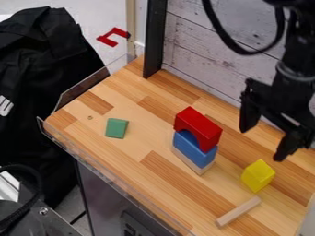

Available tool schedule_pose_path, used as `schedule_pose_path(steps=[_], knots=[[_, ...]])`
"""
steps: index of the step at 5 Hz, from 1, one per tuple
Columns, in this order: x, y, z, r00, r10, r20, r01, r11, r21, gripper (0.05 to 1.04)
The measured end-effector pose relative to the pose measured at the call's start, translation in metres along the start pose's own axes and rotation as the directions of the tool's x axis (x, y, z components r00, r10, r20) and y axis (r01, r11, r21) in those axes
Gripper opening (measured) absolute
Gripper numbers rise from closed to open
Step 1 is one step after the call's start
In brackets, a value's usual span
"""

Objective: Put the yellow cube to the right side of the table

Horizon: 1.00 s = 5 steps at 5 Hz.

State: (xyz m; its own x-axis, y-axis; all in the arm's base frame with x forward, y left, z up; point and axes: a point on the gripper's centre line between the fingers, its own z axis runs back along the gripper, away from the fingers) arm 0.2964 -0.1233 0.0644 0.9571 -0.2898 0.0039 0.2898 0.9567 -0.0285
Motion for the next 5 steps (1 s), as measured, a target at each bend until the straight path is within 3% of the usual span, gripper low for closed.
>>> schedule_pose_path(steps=[1, 2, 3, 5], knots=[[-0.004, 0.016, 0.004, 0.999, 0.027, -0.017, -0.026, 0.999, 0.043, 0.999], [-0.004, 0.044, 0.008, 0.994, 0.106, -0.012, -0.105, 0.993, 0.047, 0.999], [-0.006, 0.069, 0.018, 0.983, 0.182, 0.016, -0.182, 0.983, 0.035, 0.999], [-0.014, 0.088, 0.014, 0.968, 0.252, 0.002, -0.252, 0.968, -0.008, 0.999]])
